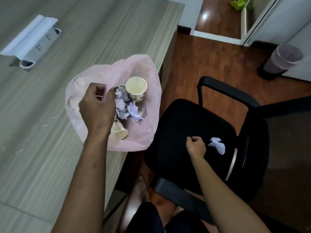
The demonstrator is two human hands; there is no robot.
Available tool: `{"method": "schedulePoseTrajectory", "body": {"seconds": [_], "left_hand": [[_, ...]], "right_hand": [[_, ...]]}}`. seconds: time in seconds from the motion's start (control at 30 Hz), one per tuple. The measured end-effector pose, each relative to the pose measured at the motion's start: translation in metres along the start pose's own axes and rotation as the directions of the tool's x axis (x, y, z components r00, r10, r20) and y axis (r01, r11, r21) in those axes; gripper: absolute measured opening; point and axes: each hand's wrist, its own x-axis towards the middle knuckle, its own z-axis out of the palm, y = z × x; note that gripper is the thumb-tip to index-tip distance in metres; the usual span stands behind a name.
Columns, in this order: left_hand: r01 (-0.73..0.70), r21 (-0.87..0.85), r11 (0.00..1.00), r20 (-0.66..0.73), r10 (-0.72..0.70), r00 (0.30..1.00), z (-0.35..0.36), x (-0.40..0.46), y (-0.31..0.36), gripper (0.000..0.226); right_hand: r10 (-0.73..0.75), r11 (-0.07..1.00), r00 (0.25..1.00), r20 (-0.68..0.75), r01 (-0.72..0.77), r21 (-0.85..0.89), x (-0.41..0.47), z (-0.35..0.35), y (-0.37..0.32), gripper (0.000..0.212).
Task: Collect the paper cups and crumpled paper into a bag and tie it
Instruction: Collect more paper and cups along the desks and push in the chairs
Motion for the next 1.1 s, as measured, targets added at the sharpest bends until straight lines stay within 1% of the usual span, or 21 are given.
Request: {"method": "schedulePoseTrajectory", "body": {"seconds": [0.07, 0.17, 0.23, 0.3, 0.37, 0.47, 0.57, 0.63, 0.73, 0.83, 0.87, 0.93, 0.97, 1.0, 1.07, 1.1], "left_hand": [[-0.012, 0.011, 1.000, -0.002, 0.012, 1.000, 0.010, -0.002, -0.005, 0.014], [-0.037, 0.019, 0.999, -0.007, 0.038, 0.999, 0.021, -0.004, -0.014, 0.013], [-0.063, 0.031, 0.997, -0.006, 0.064, 0.998, 0.027, -0.004, -0.020, 0.014], [-0.085, 0.045, 0.995, -0.004, 0.085, 0.996, 0.032, -0.005, -0.027, 0.015], [-0.094, 0.057, 0.994, -0.003, 0.094, 0.996, 0.035, -0.006, -0.033, 0.018], [-0.091, 0.058, 0.994, -0.006, 0.092, 0.996, 0.037, -0.007, -0.038, 0.019], [-0.076, 0.044, 0.996, -0.016, 0.077, 0.997, 0.035, -0.008, -0.037, 0.018], [-0.073, 0.037, 0.997, -0.019, 0.074, 0.997, 0.033, -0.007, -0.036, 0.017], [-0.076, 0.027, 0.997, -0.028, 0.076, 0.997, 0.029, -0.004, -0.035, 0.014], [-0.074, 0.024, 0.997, -0.040, 0.075, 0.996, 0.029, 0.000, -0.035, 0.015], [-0.076, 0.023, 0.997, -0.037, 0.077, 0.996, 0.029, 0.000, -0.035, 0.015], [-0.084, 0.014, 0.996, -0.027, 0.085, 0.996, 0.030, 0.000, -0.033, 0.015], [-0.091, 0.010, 0.996, -0.024, 0.091, 0.996, 0.030, 0.000, -0.032, 0.015], [-0.095, 0.009, 0.995, -0.023, 0.095, 0.995, 0.030, 0.000, -0.032, 0.015], [-0.096, 0.009, 0.995, -0.019, 0.097, 0.995, 0.030, 0.000, -0.030, 0.014], [-0.096, 0.006, 0.995, -0.018, 0.097, 0.995, 0.029, 0.000, -0.030, 0.014]], "right_hand": [[-0.023, 0.989, 0.997, -0.079, 0.011, -0.150, 0.021, -0.002, 0.016, 0.046], [-0.072, 0.941, 0.988, -0.133, 0.023, -0.337, 0.051, -0.009, 0.037, 0.061], [-0.059, 0.908, 0.988, -0.145, -0.007, -0.419, 0.072, -0.014, 0.051, 0.067], [-0.024, 0.897, 0.989, -0.144, -0.042, -0.441, 0.093, -0.016, 0.064, 0.071], [0.017, 0.900, 0.993, -0.113, -0.065, -0.432, 0.109, -0.018, 0.072, 0.070], [0.051, 0.906, 0.997, -0.057, -0.070, -0.418, 0.123, -0.015, 0.080, 0.060], [0.037, 0.913, 0.993, -0.114, -0.080, -0.400, 0.128, -0.012, 0.082, 0.043], [0.057, 0.929, 0.986, -0.157, -0.109, -0.353, 0.130, -0.012, 0.082, 0.033], [0.068, 0.953, 0.980, -0.190, -0.120, -0.280, 0.130, -0.013, 0.082, 0.040], [0.048, 0.971, 0.986, -0.162, -0.084, -0.222, 0.125, -0.012, 0.082, 0.055], [0.055, 0.972, 0.988, -0.147, -0.087, -0.217, 0.124, -0.011, 0.081, 0.057], [0.071, 0.969, 0.993, -0.090, -0.090, -0.229, 0.119, -0.009, 0.082, 0.056], [0.084, 0.974, 0.993, -0.080, -0.098, -0.202, 0.117, -0.007, 0.083, 0.056], [0.103, 0.981, 0.992, -0.079, -0.114, -0.158, 0.114, -0.003, 0.081, 0.055], [0.150, 0.989, 0.985, -0.089, -0.150, 0.010, 0.106, 0.003, 0.076, 0.050], [0.136, 0.990, 0.985, -0.107, -0.132, 0.038, 0.105, 0.007, 0.077, 0.049]]}}
